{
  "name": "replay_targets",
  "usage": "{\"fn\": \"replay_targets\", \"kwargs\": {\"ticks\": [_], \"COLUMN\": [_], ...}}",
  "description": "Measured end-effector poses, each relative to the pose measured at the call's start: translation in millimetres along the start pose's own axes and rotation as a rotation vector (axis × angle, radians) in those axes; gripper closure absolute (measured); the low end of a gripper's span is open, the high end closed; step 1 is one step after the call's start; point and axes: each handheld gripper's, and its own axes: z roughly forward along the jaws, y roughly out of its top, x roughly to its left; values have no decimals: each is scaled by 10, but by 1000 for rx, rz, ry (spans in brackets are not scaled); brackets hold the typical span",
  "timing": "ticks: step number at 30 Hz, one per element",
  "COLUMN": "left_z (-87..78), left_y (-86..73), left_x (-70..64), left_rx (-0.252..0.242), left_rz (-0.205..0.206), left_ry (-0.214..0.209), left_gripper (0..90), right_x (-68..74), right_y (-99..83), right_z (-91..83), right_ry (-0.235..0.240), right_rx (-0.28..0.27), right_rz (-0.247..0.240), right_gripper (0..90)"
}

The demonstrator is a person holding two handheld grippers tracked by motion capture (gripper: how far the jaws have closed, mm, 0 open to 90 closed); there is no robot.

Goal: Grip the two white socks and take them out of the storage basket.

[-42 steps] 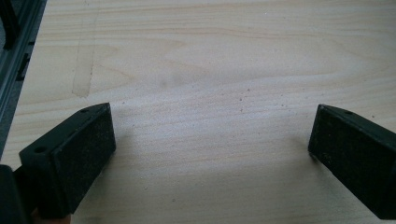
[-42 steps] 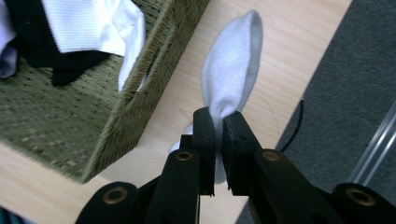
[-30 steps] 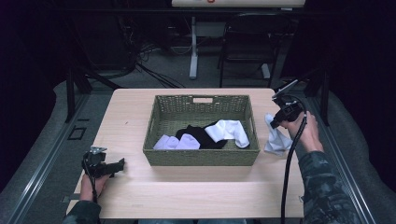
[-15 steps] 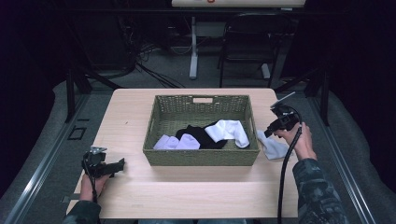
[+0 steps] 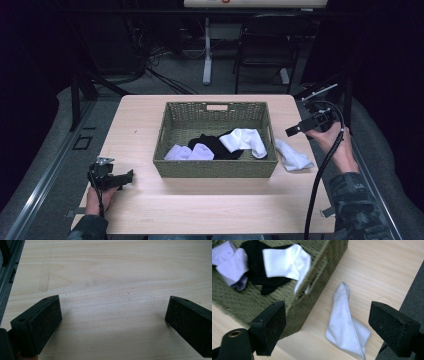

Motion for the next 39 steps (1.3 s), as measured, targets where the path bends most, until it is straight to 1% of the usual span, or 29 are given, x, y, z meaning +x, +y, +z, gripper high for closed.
{"fn": "replay_targets", "kwargs": {"ticks": [1,2,3,5,9,10,11,12,13,14,15,16,17,18,19,23,24,25,26,27,28,31,32,33,35,36,37,38,39], "left_z": [0,-2,0,1,-3,-1,-3,-2,1,1,-2,1,-7,-7,0,-6,-6,0,0,-1,-1,0,0,2,0,-1,1,1,-5], "left_y": [0,1,-2,0,2,0,2,1,-1,-1,0,-1,3,3,0,3,3,1,1,0,0,-1,-1,-1,0,0,0,0,3], "left_x": [0,-5,-2,-4,-2,-3,-1,-3,-4,-4,-2,-2,0,0,-1,2,2,-2,-2,-2,-2,-1,-1,-2,-1,-2,-1,-1,2], "left_rx": [1,4,1,-2,3,1,3,1,-2,-2,2,-2,12,12,1,10,10,2,2,2,2,1,1,-3,2,2,0,0,8], "left_rz": [1,-2,-2,-2,2,1,1,1,-1,-1,0,-1,0,0,0,3,3,-1,-1,-1,-1,-2,-2,-2,-2,-2,-2,-2,1], "left_ry": [0,5,0,7,6,9,4,9,7,7,3,3,-2,-2,0,-1,-1,0,0,0,0,-1,-1,1,-2,-2,-1,-1,-7], "left_gripper": [5,5,5,5,5,5,5,5,5,5,5,5,5,5,5,5,5,5,5,5,5,5,5,5,5,5,5,5,5], "right_x": [74,74,131,162,320,343,413,413,495,495,583,583,663,663,699,876,876,934,934,986,986,1050,1050,1077,1086,1096,1099,1099,1085], "right_y": [36,36,69,95,214,235,289,289,344,344,402,402,464,464,495,651,651,710,710,767,767,885,885,939,958,988,1035,1035,1066], "right_z": [-105,-105,-188,-229,-372,-395,-429,-429,-461,-461,-478,-478,-483,-483,-475,-415,-415,-367,-367,-309,-309,-167,-167,-77,-44,14,110,110,214], "right_ry": [5,5,-5,0,5,-5,-3,-3,-4,-4,-9,-9,-12,-12,-4,2,2,9,9,14,14,31,31,37,37,42,43,43,52], "right_rx": [-2,-2,-10,-9,-29,-29,-31,-31,-35,-35,-40,-40,-33,-33,-35,-9,-9,1,1,10,10,26,26,32,40,46,62,62,66], "right_rz": [-15,-15,-39,-52,-81,-97,-118,-118,-142,-142,-161,-161,-179,-179,-188,-237,-237,-248,-248,-257,-257,-271,-271,-279,-282,-282,-280,-280,-264], "right_gripper": [102,102,91,78,47,47,46,46,43,43,0,0,0,0,0,5,5,17,17,30,30,69,69,125,139,149,195,195,232]}}
